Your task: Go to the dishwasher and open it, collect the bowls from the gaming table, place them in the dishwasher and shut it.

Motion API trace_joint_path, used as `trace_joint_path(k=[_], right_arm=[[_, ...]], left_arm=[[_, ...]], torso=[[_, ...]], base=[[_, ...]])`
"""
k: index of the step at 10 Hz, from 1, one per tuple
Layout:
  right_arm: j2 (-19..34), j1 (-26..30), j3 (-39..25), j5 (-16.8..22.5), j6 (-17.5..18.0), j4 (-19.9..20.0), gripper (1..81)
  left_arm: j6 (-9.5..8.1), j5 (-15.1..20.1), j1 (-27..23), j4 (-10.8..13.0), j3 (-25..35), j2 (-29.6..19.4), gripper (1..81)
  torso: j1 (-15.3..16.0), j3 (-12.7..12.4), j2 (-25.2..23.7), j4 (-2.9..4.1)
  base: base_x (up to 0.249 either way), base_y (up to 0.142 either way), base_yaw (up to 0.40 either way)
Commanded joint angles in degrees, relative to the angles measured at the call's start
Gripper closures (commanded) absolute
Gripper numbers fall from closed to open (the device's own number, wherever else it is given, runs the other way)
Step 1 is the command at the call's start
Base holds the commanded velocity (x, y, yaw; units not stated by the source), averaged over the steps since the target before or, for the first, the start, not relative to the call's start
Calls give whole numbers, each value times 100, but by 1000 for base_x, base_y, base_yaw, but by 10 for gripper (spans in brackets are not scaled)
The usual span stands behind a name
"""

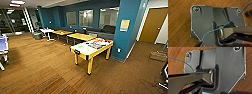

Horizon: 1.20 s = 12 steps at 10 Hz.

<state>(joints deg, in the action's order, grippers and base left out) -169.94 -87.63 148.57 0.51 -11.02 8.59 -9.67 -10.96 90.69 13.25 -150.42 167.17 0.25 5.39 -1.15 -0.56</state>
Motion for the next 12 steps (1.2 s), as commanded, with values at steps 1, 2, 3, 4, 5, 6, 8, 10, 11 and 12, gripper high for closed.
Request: trace_joint_path(k=[1,2,3,4,5,6,8,10,11,12], right_arm=[[1,223,-31,371,-14,-24,10],[1,223,-31,371,-14,-24,10],[1,214,-31,371,-14,-24,10],[-7,214,-31,371,-14,-24,10],[-8,214,-31,371,-14,-24,10],[1,214,-31,371,-14,-24,10],[-8,214,-31,371,-14,-24,10],[-8,214,-31,371,-14,-24,10],[-8,214,-31,371,-14,-24,10],[-16,214,-31,371,-14,-24,10]], left_arm=[[17,270,-169,55,12,-69,10],[17,278,-169,55,12,-78,10],[17,279,-160,64,21,-78,10],[17,279,-152,64,21,-78,10],[17,279,-152,64,21,-78,10],[17,279,-152,64,21,-69,10],[17,279,-152,55,21,-60,10],[17,279,-152,28,21,-60,10],[17,279,-143,28,21,-52,10],[17,270,-143,46,21,-52,10]], torso=[[0,0,0,0],[0,0,0,0],[0,0,0,0],[0,0,0,0],[0,0,0,0],[0,0,0,0],[0,0,0,0],[0,0,0,0],[0,0,0,0],[0,0,0,0]], base=[[0,0,-395],[0,0,-260],[0,0,-156],[0,0,-107],[0,-63,0],[0,0,0],[0,0,0],[0,0,0],[0,0,0],[97,0,0]])
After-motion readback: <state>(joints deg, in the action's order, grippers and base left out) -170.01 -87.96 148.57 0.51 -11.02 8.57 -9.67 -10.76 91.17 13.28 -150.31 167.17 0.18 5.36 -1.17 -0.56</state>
